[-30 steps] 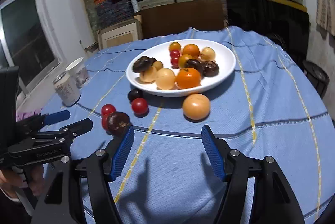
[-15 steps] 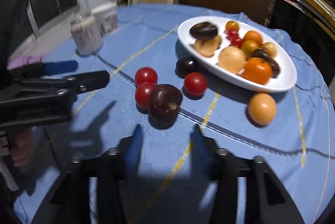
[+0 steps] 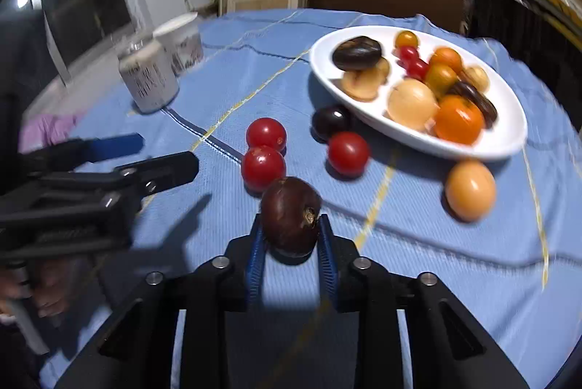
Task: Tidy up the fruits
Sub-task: 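Grasp a dark brown fruit with the right tool, then grasp a red tomato with the left tool while the right tool holds its fruit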
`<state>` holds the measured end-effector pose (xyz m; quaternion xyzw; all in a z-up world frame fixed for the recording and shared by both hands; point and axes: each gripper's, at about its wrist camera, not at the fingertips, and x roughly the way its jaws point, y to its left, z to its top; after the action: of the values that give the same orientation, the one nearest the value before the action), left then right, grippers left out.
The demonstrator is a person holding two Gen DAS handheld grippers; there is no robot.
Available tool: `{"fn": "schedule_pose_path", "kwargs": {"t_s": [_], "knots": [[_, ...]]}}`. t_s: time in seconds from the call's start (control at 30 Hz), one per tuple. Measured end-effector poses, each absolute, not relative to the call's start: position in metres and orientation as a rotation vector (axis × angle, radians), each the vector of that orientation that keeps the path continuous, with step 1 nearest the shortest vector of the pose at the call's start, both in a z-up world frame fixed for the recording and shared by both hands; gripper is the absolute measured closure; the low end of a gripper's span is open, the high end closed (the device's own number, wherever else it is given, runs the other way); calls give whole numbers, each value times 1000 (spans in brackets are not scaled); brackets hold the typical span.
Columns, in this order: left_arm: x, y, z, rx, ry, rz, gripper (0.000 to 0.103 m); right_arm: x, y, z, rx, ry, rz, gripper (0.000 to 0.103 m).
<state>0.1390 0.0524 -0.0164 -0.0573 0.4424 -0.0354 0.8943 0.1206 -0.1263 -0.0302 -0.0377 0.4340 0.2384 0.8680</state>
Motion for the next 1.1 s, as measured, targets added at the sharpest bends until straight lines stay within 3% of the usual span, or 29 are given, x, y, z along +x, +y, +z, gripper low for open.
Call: {"fn": "schedule_pose_path", "kwargs": {"t_s": [0.4,0.53,0.6,0.83,1.0,1.1], "knots": [[139,9,-23,-27,893,-111,20,106,-163,-23,6,888,479,82],[146,9,-19,-54,897,-103,20,115,-168,-36,55,907,452,64],[146,14,-17,-69,883,-93,20,118,-164,-40,50,913,444,59],[145,22,-19,-74,882,-76,20,137,-160,-41,123,920,449,57],[143,28,-14,-89,867,-66,20,133,-134,-40,-88,900,372,56],[143,28,-14,-73,862,-53,20,130,-124,-39,-166,888,336,61]]}}
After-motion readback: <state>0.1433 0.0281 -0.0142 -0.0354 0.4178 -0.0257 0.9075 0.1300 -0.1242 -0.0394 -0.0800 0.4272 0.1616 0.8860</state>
